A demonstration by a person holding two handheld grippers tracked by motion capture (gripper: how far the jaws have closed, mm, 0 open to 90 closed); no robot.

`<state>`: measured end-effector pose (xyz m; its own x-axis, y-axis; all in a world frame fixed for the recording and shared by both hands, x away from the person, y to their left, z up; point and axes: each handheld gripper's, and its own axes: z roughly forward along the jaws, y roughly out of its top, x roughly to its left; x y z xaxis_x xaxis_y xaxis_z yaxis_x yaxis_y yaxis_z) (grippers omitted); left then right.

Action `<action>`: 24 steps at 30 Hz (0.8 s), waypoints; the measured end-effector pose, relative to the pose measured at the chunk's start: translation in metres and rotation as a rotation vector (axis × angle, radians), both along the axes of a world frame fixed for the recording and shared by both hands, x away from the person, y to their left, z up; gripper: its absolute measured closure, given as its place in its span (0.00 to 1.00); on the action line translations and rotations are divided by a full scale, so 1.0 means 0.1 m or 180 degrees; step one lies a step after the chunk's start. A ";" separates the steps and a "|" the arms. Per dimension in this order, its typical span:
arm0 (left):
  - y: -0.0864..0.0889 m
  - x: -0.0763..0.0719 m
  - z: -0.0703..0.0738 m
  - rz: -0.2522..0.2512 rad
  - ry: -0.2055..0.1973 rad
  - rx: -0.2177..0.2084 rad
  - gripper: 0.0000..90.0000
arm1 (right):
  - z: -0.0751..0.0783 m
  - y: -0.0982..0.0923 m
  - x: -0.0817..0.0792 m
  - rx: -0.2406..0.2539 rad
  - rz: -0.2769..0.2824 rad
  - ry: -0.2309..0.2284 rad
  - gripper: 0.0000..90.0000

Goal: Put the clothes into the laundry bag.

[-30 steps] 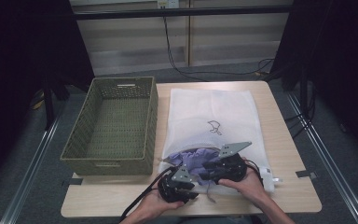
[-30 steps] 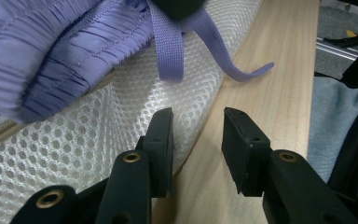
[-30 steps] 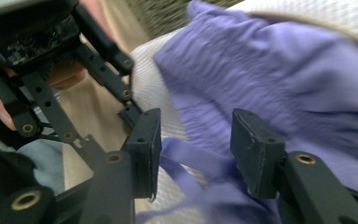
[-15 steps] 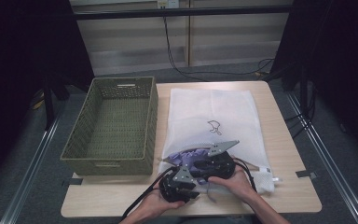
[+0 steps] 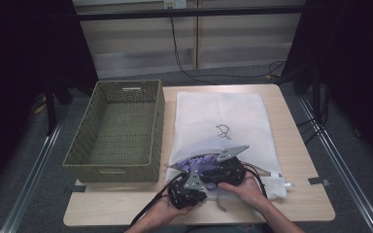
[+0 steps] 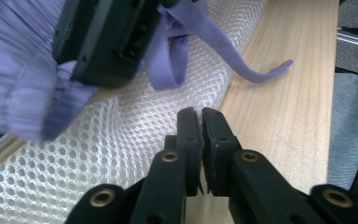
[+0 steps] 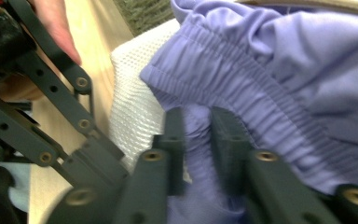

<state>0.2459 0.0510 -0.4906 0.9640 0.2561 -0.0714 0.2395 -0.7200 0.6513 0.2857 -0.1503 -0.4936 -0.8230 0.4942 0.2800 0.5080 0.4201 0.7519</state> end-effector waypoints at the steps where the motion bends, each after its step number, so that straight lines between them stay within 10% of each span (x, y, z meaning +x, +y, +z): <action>1: 0.00 0.00 0.00 -0.0001 0.0007 -0.0001 0.97 | 0.00 -0.01 0.00 -0.0036 -0.0016 -0.0016 0.89; 24: 0.03 0.04 0.01 -0.0101 0.0134 0.0044 0.99 | -0.03 -0.04 0.06 -0.0184 -0.0216 -0.0031 0.95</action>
<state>0.2499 0.0542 -0.4900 0.9679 0.2267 -0.1087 0.2434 -0.7365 0.6312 0.2915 -0.1544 -0.4970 -0.7896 0.5641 0.2416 0.5296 0.4277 0.7325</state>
